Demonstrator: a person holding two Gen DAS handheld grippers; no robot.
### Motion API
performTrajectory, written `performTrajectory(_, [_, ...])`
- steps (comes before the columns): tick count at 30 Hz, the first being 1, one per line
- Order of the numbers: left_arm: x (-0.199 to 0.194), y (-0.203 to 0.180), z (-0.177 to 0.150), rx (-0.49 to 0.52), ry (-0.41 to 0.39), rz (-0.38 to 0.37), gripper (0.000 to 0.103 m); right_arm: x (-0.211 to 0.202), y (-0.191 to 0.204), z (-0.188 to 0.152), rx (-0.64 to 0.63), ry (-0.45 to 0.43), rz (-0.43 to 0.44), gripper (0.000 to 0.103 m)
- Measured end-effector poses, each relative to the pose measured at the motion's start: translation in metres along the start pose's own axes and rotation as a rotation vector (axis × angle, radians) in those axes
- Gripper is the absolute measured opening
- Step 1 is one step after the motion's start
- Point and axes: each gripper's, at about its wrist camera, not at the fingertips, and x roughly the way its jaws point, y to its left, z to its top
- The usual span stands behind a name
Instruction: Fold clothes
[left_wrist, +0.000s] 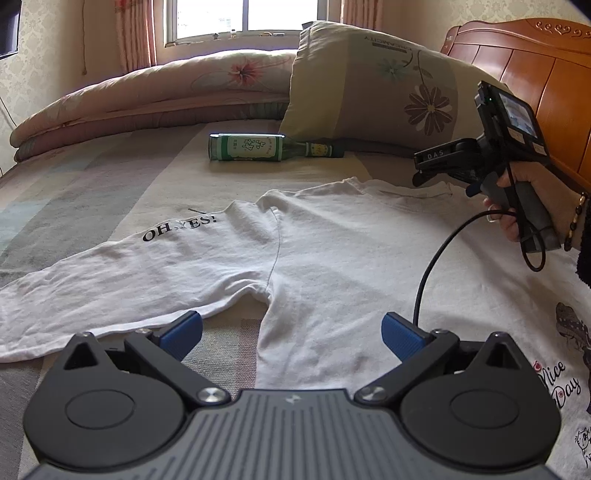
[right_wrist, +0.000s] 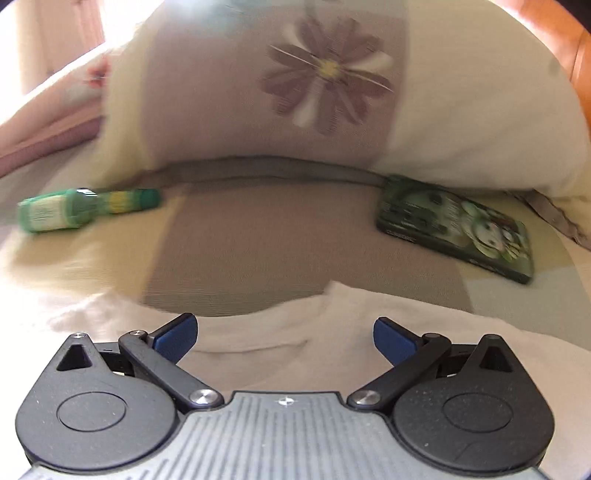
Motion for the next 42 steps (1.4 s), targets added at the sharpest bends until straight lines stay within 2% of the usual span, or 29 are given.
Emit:
performTrajectory(4, [-0.008,0.013,0.005,-0.015,0.001,0.020,0.102,-0.003,0.045,0.001,-0.155,0.110,0.188,0.103])
performTrajectory(6, [-0.013,0.023,0.008,-0.032,-0.004,0.028,0.102,-0.003,0.071,-0.001,-0.239,0.149,0.257,0.103])
performTrajectory(8, [-0.015,0.034,0.009,-0.052,-0.004,0.038,0.102,-0.004,0.099,-0.006,-0.312,0.167,0.284,0.103])
performTrajectory(12, [-0.013,0.052,0.008,-0.094,0.007,0.065,0.102,0.021,0.134,-0.009,-0.361,0.173,0.206,0.103])
performTrajectory(17, [-0.011,0.071,0.010,-0.151,0.003,0.080,0.102,0.038,0.152,-0.002,-0.301,0.051,0.074,0.103])
performTrajectory(19, [-0.011,0.082,0.010,-0.174,0.001,0.102,0.102,0.031,0.152,-0.001,-0.239,0.032,0.084,0.103])
performTrajectory(22, [-0.010,0.102,0.009,-0.183,-0.001,0.176,0.102,0.008,0.153,-0.004,-0.238,0.039,0.169,0.103])
performTrajectory(27, [-0.002,0.139,0.009,-0.177,-0.004,0.281,0.102,-0.049,0.164,-0.045,-0.308,0.115,0.237,0.103])
performTrajectory(29, [0.010,0.166,0.013,-0.211,-0.012,0.246,0.102,-0.075,0.163,-0.070,-0.320,0.159,0.259,0.103])
performTrajectory(31, [0.020,0.191,0.018,-0.316,-0.010,0.229,0.102,-0.099,0.159,-0.096,-0.314,0.178,0.274,0.103])
performTrajectory(33, [0.029,0.208,0.018,-0.391,-0.005,0.168,0.102,-0.117,0.155,-0.122,-0.292,0.209,0.298,0.103])
performTrajectory(35, [0.043,0.217,0.017,-0.400,0.026,0.132,0.102,-0.131,0.150,-0.144,-0.241,0.204,0.336,0.103])
performTrajectory(37, [0.058,0.223,0.016,-0.387,0.064,0.128,0.102,-0.137,0.149,-0.159,-0.192,0.203,0.360,0.103])
performTrajectory(39, [0.060,0.228,0.013,-0.383,0.063,0.134,0.102,-0.140,0.149,-0.171,-0.149,0.205,0.383,0.103])
performTrajectory(40, [0.058,0.232,0.012,-0.374,0.068,0.149,0.102,-0.140,0.148,-0.174,-0.137,0.202,0.386,0.103])
performTrajectory(42, [0.053,0.243,0.011,-0.358,0.094,0.239,0.102,-0.139,0.148,-0.178,-0.115,0.196,0.390,0.103])
